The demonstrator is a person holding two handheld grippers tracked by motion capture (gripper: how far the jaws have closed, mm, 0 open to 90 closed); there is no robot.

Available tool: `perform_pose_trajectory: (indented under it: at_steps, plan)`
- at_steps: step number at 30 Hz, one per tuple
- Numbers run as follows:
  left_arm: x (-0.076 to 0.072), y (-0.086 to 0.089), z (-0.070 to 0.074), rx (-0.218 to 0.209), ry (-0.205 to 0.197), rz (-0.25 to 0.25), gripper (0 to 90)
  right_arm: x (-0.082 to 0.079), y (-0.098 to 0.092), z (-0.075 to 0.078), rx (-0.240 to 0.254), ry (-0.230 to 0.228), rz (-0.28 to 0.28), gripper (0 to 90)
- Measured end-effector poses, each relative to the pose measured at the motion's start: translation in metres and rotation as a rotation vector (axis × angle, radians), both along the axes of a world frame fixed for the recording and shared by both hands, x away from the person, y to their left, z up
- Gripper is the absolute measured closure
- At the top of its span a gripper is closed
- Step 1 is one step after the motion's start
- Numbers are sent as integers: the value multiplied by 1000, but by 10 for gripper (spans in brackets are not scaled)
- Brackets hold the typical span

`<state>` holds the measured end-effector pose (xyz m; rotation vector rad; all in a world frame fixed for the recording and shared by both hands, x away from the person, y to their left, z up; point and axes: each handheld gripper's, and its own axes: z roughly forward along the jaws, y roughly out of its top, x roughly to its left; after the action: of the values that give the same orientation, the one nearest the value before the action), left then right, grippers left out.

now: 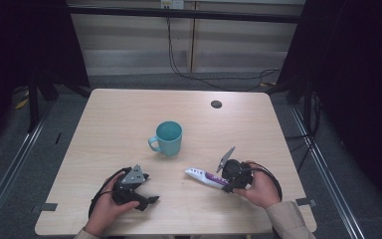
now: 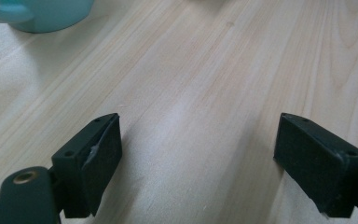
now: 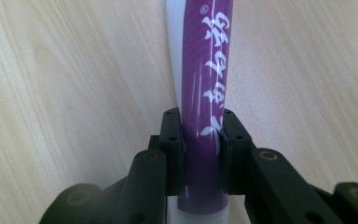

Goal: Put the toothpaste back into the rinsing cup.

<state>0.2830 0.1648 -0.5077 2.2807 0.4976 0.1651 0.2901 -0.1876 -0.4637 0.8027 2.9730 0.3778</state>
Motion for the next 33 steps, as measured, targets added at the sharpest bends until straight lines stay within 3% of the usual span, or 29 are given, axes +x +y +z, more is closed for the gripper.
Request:
perform_pose_trajectory:
  at_steps: [7, 14, 20, 26, 33]
  plan:
    - [0, 0, 0, -5, 2, 7, 157, -2, -6, 8, 64, -34, -18, 742]
    - [4, -2, 2, -27, 38, 12, 166, -2, -8, 15, 140, -70, -28, 742]
    - [6, -4, 11, -76, 36, 9, 170, -2, -7, 17, 184, -94, -34, 743]
    - [10, -6, 18, -113, 57, 43, 161, -2, -5, 21, 222, -115, -32, 743]
    - [14, -15, 26, -151, 67, 24, 190, -4, -2, 26, 265, -135, -24, 744]
